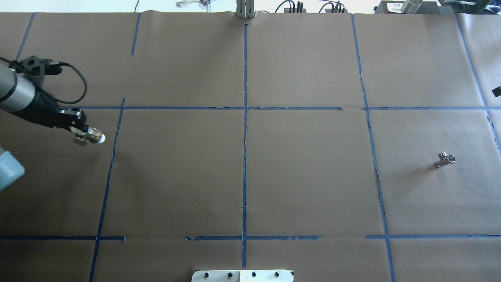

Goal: Assemble PPR valve and pipe with both arms
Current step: 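Carry the valve with the left gripper toward the table center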

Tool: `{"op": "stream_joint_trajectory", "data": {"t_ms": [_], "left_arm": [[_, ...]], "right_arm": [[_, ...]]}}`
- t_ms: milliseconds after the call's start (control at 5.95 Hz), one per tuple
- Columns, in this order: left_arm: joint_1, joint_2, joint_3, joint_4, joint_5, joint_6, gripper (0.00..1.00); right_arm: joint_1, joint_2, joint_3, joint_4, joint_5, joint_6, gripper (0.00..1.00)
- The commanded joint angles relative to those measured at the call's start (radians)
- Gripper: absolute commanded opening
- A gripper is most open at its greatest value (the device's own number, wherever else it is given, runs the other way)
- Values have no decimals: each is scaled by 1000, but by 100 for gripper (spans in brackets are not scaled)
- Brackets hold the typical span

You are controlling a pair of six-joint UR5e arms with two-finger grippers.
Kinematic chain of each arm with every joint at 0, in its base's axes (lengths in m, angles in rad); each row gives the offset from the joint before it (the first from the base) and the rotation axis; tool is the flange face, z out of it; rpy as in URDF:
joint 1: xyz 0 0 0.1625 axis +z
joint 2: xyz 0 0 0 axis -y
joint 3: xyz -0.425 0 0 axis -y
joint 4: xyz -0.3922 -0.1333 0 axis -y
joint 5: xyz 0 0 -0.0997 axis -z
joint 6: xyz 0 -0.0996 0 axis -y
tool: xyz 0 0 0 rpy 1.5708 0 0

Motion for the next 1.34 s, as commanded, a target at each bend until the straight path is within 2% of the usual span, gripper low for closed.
{"op": "stream_joint_trajectory", "data": {"t_ms": [0,168,336,504,672,1176], "left_arm": [[150,-296,22,183,11,-175,0],[220,-408,74,185,55,-245,0],[272,-525,171,185,137,-250,0],[291,-605,276,183,168,-250,0],[329,-654,354,183,204,-250,0],[368,-699,406,183,256,-249,0]], "right_arm": [[0,-8,1,33,5,3,100],[0,-7,7,33,18,5,100],[-5,-7,12,36,47,2,100],[-14,-7,13,36,49,3,100],[-17,-7,19,36,49,3,100],[-17,-7,19,34,49,6,100]]}}
